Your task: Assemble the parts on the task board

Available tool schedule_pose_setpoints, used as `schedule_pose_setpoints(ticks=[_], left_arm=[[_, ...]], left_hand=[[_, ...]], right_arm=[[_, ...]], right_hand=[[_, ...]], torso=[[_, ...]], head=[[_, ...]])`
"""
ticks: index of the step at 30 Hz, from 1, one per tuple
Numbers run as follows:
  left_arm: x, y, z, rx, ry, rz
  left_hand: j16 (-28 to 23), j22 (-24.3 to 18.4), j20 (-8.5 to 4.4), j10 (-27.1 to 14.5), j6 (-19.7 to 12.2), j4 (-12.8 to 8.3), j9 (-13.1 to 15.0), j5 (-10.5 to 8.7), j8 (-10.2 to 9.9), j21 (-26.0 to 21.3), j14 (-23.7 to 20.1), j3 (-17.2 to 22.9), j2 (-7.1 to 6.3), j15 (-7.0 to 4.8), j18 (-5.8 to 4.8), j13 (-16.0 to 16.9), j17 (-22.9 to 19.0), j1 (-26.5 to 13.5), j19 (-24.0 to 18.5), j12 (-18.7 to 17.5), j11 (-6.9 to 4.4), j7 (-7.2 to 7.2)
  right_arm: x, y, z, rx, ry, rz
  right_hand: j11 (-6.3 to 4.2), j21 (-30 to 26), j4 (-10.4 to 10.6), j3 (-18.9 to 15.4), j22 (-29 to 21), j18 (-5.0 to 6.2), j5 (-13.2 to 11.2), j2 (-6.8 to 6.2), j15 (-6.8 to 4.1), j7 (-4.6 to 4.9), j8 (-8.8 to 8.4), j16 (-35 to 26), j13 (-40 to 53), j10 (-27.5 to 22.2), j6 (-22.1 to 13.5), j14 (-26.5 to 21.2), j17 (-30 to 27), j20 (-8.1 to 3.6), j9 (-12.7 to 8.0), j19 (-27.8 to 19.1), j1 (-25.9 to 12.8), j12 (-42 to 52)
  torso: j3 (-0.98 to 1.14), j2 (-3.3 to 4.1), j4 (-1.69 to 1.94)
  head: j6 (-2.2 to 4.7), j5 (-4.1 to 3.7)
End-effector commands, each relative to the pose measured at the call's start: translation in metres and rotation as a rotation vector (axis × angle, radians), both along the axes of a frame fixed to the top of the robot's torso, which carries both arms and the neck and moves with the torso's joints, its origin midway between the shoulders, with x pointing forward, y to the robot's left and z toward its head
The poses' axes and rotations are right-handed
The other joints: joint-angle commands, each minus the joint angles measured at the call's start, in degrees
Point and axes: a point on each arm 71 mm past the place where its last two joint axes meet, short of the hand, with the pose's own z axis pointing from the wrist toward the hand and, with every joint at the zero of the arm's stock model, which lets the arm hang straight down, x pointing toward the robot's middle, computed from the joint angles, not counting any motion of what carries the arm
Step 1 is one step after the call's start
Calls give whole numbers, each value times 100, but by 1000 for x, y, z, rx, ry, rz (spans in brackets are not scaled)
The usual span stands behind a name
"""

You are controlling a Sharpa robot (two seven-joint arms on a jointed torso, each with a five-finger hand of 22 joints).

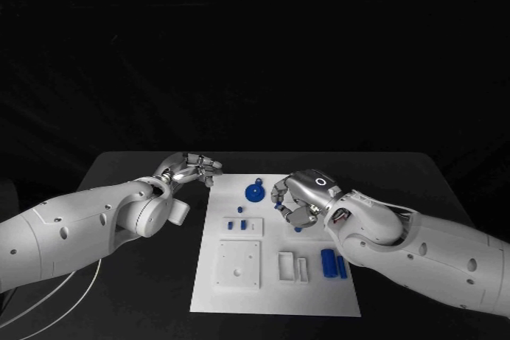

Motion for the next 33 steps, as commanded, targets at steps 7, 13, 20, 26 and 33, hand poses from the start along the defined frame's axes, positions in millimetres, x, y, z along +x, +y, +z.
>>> schedule_pose_setpoints(ticks=[7,13,20,26,33], left_arm=[[0,-6,2,-36,-16,28],[-1,-11,3,-42,-17,22],[-2,-17,3,-46,-16,10],[-3,-20,3,-49,-15,1],[-3,-20,3,-49,-11,0]], left_hand=[[-32,8,-66,24,-13,-7,1,-1,38,-26,59,-35,33,-8,107,-6,11,-17,29,-13,-1,-9],[-37,9,-67,30,-10,-5,1,0,42,-28,61,-37,34,-10,107,-7,15,-19,33,-9,-3,-11],[-41,10,-67,32,-8,-5,1,0,44,-30,62,-38,33,-10,107,-9,18,-20,34,-8,-4,-12],[-45,11,-68,32,-8,-5,0,0,45,-32,63,-39,32,-11,107,-10,20,-21,36,-7,-4,-12],[-49,12,-69,32,-10,-4,-1,0,46,-35,65,-40,32,-11,107,-13,24,-22,39,-7,-4,-12]], right_arm=[[-19,35,-25,-77,19,105],[-28,50,-47,-117,48,131],[-33,56,-62,-139,58,137],[-35,59,-69,-146,67,142],[-36,58,-72,-156,75,139]], right_hand=[[-16,30,-1,41,94,536,-1,-41,-33,10,18,0,13,248,26,14,-8,-28,9,1,-5,34],[-16,30,-2,43,93,535,-1,-38,-32,11,16,-2,17,245,23,14,-9,-29,10,2,-2,30],[-15,30,-4,44,93,535,0,-33,-32,12,14,-5,21,243,20,15,-11,-31,12,4,1,27],[-14,31,-8,45,93,535,1,-31,-31,13,13,-7,25,243,18,17,-13,-33,14,5,4,25],[-14,32,-12,43,93,535,1,-27,-31,13,12,-9,30,243,16,19,-15,-35,17,8,4,23]], torso=[[-15,3,14],[-21,8,12],[-12,12,9],[-7,13,9],[-4,9,-1]], head=[[-41,194],[-98,303],[-161,385],[-218,449],[-268,455]])
